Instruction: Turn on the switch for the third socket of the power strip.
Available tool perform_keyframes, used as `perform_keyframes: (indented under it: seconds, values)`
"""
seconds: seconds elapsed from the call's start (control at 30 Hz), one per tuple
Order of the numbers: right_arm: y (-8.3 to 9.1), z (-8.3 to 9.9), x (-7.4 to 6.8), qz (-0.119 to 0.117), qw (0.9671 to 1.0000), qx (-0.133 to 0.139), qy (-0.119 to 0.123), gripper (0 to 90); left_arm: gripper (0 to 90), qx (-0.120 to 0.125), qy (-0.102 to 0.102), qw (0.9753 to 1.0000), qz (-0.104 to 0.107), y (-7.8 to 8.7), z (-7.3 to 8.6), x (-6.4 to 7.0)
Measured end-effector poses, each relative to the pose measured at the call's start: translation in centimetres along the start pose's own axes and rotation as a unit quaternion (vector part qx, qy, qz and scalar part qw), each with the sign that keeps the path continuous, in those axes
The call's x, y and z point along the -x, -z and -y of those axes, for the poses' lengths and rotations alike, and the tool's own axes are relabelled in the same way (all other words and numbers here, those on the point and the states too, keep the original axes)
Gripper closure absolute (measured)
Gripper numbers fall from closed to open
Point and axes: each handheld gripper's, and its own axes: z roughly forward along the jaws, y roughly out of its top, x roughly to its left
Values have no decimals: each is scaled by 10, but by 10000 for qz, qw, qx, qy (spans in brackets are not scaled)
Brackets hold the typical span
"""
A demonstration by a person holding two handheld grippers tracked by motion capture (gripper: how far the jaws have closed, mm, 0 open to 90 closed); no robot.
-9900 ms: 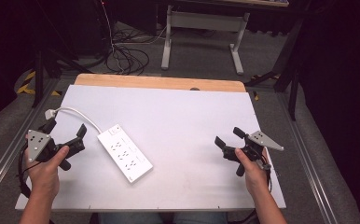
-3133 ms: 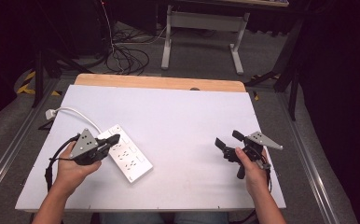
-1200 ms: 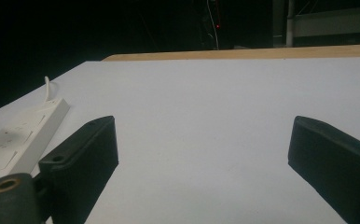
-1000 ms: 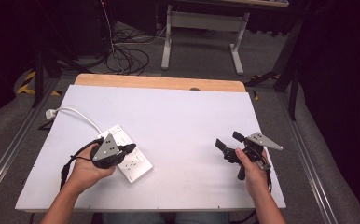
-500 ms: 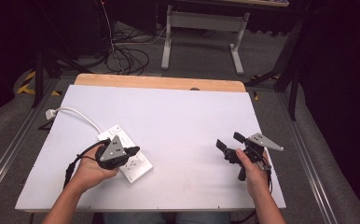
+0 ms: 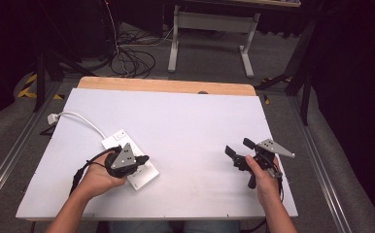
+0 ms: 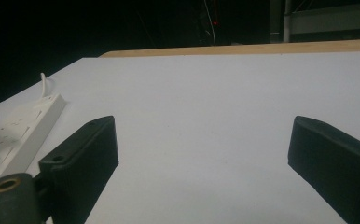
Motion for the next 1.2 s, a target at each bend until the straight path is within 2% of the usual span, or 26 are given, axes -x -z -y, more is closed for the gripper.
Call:
perform_keyframes:
  seconds: [0.13, 0.47, 0.67, 1.2]
  values:
    - [1, 0, 0, 1, 10000, -2, -6, 89, 898, -69, -79, 9999, 24, -2, -1, 1]
    - [3, 1, 0, 20, 10000, 2, -44, 89, 898, -201, -99, 9997, 27, -6, 0, 0]
    - [4, 2, 1, 37, 10000, 5, -37, 90, 898, -372, -183, 9991, 18, -9, 1, 0]
    - [4, 2, 1, 34, 10000, 4, -32, 91, 898, -389, -234, 9990, -15, -11, 0, 0]
